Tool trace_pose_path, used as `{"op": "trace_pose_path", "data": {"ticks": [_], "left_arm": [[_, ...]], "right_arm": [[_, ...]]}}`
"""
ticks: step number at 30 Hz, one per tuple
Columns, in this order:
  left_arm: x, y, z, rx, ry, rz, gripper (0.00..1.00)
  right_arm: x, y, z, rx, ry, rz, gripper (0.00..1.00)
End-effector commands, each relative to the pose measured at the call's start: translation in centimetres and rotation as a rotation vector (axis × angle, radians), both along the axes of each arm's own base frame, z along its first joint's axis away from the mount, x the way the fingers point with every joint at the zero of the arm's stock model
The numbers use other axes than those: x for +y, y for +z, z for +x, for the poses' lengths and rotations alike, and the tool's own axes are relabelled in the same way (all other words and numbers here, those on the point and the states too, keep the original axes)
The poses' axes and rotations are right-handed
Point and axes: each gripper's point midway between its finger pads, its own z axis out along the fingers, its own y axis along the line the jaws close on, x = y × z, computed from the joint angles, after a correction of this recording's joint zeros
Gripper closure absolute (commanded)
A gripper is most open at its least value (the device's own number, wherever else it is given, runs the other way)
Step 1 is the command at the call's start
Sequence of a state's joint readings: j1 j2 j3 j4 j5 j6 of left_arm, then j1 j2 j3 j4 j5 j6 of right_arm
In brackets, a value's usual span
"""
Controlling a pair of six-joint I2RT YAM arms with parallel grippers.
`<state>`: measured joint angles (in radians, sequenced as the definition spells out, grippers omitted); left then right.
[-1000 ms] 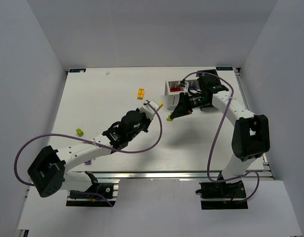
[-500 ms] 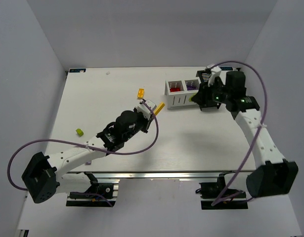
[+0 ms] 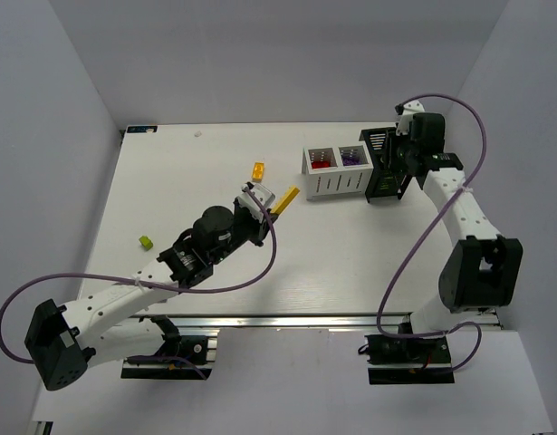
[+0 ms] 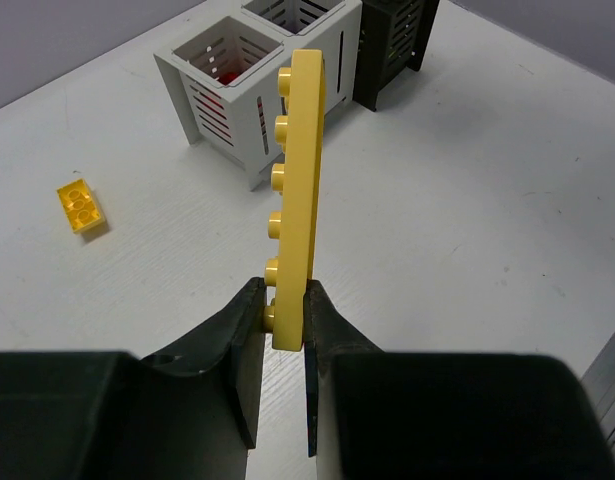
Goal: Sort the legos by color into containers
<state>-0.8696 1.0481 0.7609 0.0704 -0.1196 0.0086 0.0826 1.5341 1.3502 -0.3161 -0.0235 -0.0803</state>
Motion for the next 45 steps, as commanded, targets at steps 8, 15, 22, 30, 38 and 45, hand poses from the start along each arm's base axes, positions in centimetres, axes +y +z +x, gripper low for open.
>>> {"op": "trace_pose_path", "data": {"ticks": [8, 15, 22, 30, 38, 45], "left_arm": [[-0.2, 1.0, -1.3, -0.018, -0.06, -0.012, 1.0], [-0.2, 1.1, -1.4, -0.018, -0.062, -0.021, 1.0], [-0.4, 0.9, -1.4, -0.016, -0.07, -0.021, 1.0], [-0.8, 0.7, -1.7, -0.009, -0.095, -0.027, 1.0], [-3.0, 1.4, -4.3, 0.05, -0.275, -0.093, 1.0], [-5.6, 0.3, -8.2, 0.079, -0.592, -0.018, 1.0]], "right_arm": [[-3.0, -0.3, 3.9, 0.03, -0.12, -0.031, 1.0], [-2.7, -2.6, 5.0, 0.112, -0.092, -0.008, 0.79], [-2.7, -4.1, 4.6, 0.154, -0.077, 0.021, 0.59], [-2.6, -2.3, 4.5, 0.116, -0.057, 0.02, 0.41], [5.2, 4.3, -3.5, -0.17, 0.718, 0.091, 0.49], [11.6, 6.0, -17.0, -0.629, 1.367, 0.178, 0.27]]}}
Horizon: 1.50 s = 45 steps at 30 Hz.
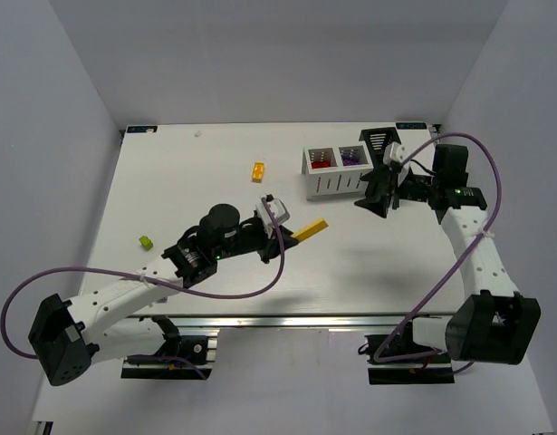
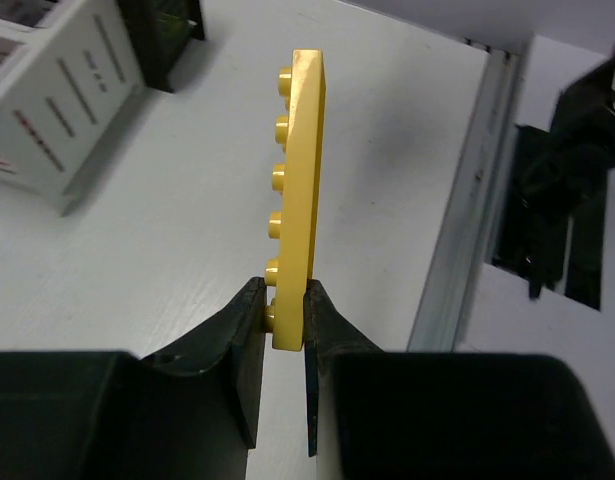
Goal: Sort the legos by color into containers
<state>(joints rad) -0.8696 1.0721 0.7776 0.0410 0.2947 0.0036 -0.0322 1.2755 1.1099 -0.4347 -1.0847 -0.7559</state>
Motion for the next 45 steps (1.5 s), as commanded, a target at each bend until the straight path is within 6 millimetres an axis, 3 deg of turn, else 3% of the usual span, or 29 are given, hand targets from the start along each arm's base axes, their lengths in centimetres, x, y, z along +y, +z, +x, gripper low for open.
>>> {"op": "trace_pose_path", "data": {"ticks": [1, 2, 3, 4, 5, 7, 17, 28, 33, 35, 37, 42, 45], "left_arm": [[-1.4, 0.8, -2.6, -0.009, -0.204, 0.001, 1.0], [-1.4, 0.1, -3.1, 0.012, -0.228, 0.021, 1.0], [-1.5, 0.0, -3.0, 0.009, -0.236, 0.028, 1.0], [-1.7, -0.5, -2.9, 0.018, -0.239, 0.041, 1.0], [-1.7, -0.7, -2.9, 0.022, -0.24, 0.048, 1.0], [-1.7, -1.0, -2.6, 0.018, -0.228, 0.059, 1.0], [-0.8, -1.5, -0.4, -0.037, -0.104, 0.089, 1.0], [0.6, -0.1, 1.6, -0.107, 0.041, 0.064, 1.0], [0.4, -0.4, 1.4, -0.099, 0.024, 0.067, 1.0], [0.3, -0.5, 1.5, -0.098, 0.022, 0.071, 1.0], [0.3, -0.6, 1.5, -0.093, 0.022, 0.072, 1.0], [0.3, -0.9, 1.7, -0.079, 0.033, 0.076, 1.0], [0.4, -0.9, 2.0, -0.066, 0.065, 0.069, 0.64]], "right_arm": [[2.9, 3.9, -3.6, -0.277, 0.348, 0.165, 0.23], [3.2, 3.5, -5.4, -0.145, 0.35, 0.194, 0.22], [4.4, 3.9, -6.5, -0.146, 0.404, 0.197, 0.21], [4.8, 4.2, -6.4, -0.233, 0.434, 0.175, 0.2], [5.4, 4.7, -7.3, -0.145, 0.455, 0.178, 0.2], [6.1, 4.7, -7.3, -0.107, 0.48, 0.162, 0.19], [9.1, 2.7, -11.1, 0.008, 0.612, 0.111, 0.22], [10.8, -0.3, -11.4, 0.086, 0.581, -0.01, 0.31], [11.2, -0.3, -10.5, 0.059, 0.551, -0.013, 0.41], [11.4, 0.1, -10.5, 0.054, 0.551, -0.004, 0.5], [11.5, 0.1, -10.4, 0.053, 0.548, -0.007, 0.66], [11.4, 0.3, -10.3, 0.048, 0.54, -0.005, 0.96], [11.2, 0.3, -9.4, 0.06, 0.487, -0.022, 1.0]]}}
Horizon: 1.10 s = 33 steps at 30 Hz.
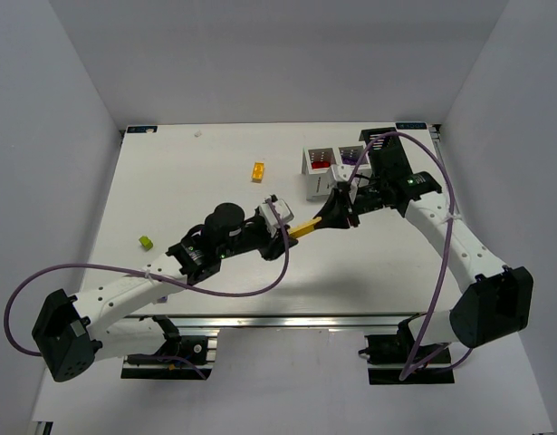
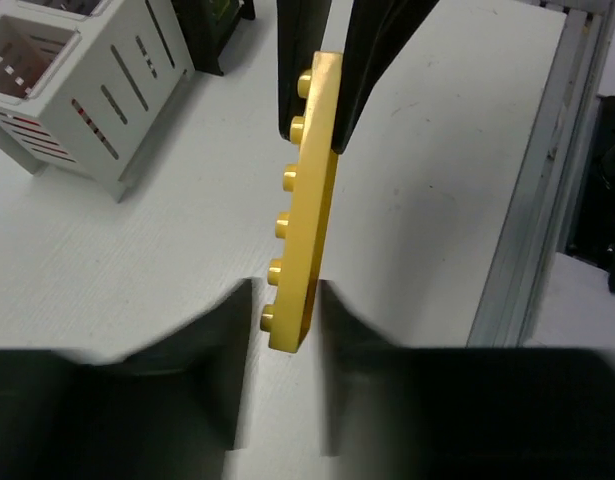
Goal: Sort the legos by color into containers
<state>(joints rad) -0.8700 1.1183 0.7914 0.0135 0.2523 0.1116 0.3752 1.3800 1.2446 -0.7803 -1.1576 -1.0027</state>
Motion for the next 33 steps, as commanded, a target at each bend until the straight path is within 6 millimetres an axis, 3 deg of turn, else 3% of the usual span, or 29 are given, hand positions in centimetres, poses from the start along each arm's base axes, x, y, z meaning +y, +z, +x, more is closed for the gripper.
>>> {"op": "trace_pose_path", "data": {"ticks": [1, 2, 3, 4, 5, 7, 10, 14, 15, 16, 20, 21, 23, 24, 25, 29, 33], "left_arm": [[0.4, 0.8, 0.9, 0.003, 0.07, -0.033, 0.45], [0.7, 1.1, 1.4, -0.007, 0.107, -0.044, 0.25], [1.0, 1.0, 1.7, -0.002, 0.135, -0.05, 0.15], [1.4, 1.8, 1.9, -0.015, 0.162, -0.073, 0.04], [2.1, 2.2, 2.6, -0.027, 0.215, -0.08, 0.02], [3.2, 2.7, 3.3, -0.038, 0.293, -0.098, 0.02], [4.6, 2.8, 4.3, -0.053, 0.391, -0.09, 0.02], [5.4, 2.8, 4.7, -0.037, 0.451, -0.097, 0.02], [5.5, 2.7, 4.7, -0.036, 0.455, -0.093, 0.02], [5.6, 2.8, 4.9, -0.036, 0.464, -0.089, 0.02], [5.8, 2.6, 5.0, -0.034, 0.478, -0.078, 0.02], [5.8, 2.6, 5.0, -0.037, 0.477, -0.076, 0.02], [5.8, 2.6, 5.1, -0.036, 0.482, -0.071, 0.02], [5.9, 2.6, 5.1, -0.037, 0.483, -0.07, 0.02], [5.9, 2.6, 5.1, -0.038, 0.484, -0.068, 0.02], [6.1, 2.5, 5.2, -0.042, 0.495, -0.063, 0.02], [6.1, 2.4, 5.3, -0.042, 0.5, -0.058, 0.02]], "right_arm": [[0.0, 1.1, 1.0, -0.042, -0.066, -0.001, 1.0], [-0.1, 1.2, 1.7, -0.055, -0.103, -0.015, 1.0], [-0.9, 0.5, 3.8, -0.081, -0.211, -0.075, 1.0], [-1.2, 1.5, 5.5, -0.089, -0.312, -0.064, 1.0], [-1.8, 0.9, 6.6, -0.085, -0.386, -0.082, 1.0], [-4.4, 1.3, 10.9, -0.114, -0.646, -0.103, 1.0], [-8.3, 1.8, 15.6, -0.13, -0.925, -0.116, 1.0], [-13.5, 2.4, 20.4, -0.073, -1.273, -0.108, 1.0], [-15.3, 3.5, 21.8, -0.095, -1.366, -0.103, 1.0], [-15.8, 2.7, 22.7, -0.079, -1.386, -0.127, 1.0], [-19.2, 3.1, 25.8, -0.082, -1.538, -0.162, 1.0], [-19.4, 2.4, 26.5, -0.077, -1.55, -0.176, 1.0], [-20.7, 3.0, 27.7, -0.113, -1.614, -0.169, 1.0], [-21.1, 2.1, 28.5, -0.102, -1.632, -0.185, 1.0], [-21.5, 2.9, 29.1, -0.115, -1.653, -0.167, 1.0], [-22.6, 2.4, 30.7, -0.114, -1.696, -0.17, 1.0], [-23.3, 0.6, 32.6, -0.083, -1.707, -0.209, 1.0]]}}
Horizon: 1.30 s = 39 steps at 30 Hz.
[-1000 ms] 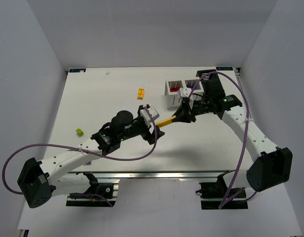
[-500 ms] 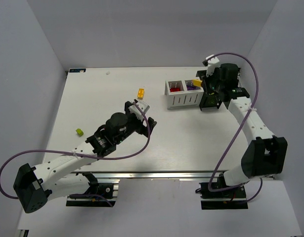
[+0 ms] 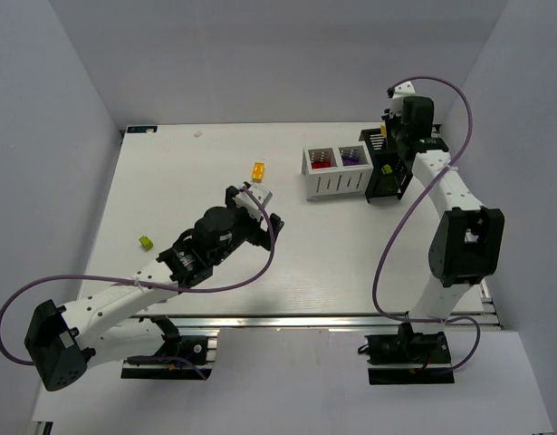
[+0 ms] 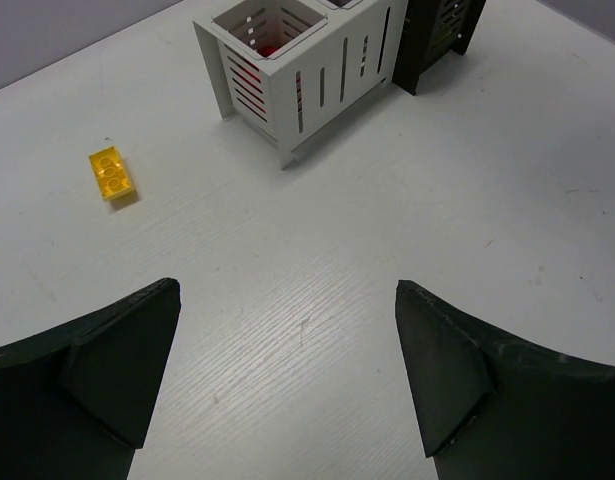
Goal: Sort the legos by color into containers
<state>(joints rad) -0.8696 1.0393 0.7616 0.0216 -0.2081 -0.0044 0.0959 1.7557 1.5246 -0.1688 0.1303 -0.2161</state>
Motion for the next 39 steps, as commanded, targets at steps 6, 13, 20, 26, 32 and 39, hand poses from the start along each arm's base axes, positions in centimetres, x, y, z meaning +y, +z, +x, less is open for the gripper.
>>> {"op": "trace_pose_path", "data": {"ticks": [6, 13, 20, 26, 32, 39], "left_arm": [[0.4, 0.5, 0.3, -0.006, 0.026, -0.002, 0.02], [0.2, 0.0, 0.5, 0.005, 0.025, 0.009, 0.02], [0.0, -1.0, 0.8, 0.036, 0.046, 0.013, 0.02], [-0.2, -2.1, 1.9, 0.088, 0.092, 0.0, 0.02], [1.8, -4.5, 7.6, 0.25, 0.309, -0.014, 0.36], [4.0, -8.5, 16.2, 0.424, 0.5, -0.001, 0.54]], "right_arm": [[-0.5, 0.7, 3.5, -0.022, -0.01, 0.007, 1.0], [0.0, -0.9, 4.0, 0.054, 0.038, 0.002, 0.92], [-0.2, -1.9, 4.9, 0.092, 0.051, 0.01, 0.53], [-0.3, -0.3, 5.0, 0.067, 0.057, 0.048, 0.46], [4.1, 5.5, -3.5, -0.12, 0.317, 0.275, 1.0], [11.0, 7.7, -20.9, -0.177, 0.844, 0.543, 0.11]]}}
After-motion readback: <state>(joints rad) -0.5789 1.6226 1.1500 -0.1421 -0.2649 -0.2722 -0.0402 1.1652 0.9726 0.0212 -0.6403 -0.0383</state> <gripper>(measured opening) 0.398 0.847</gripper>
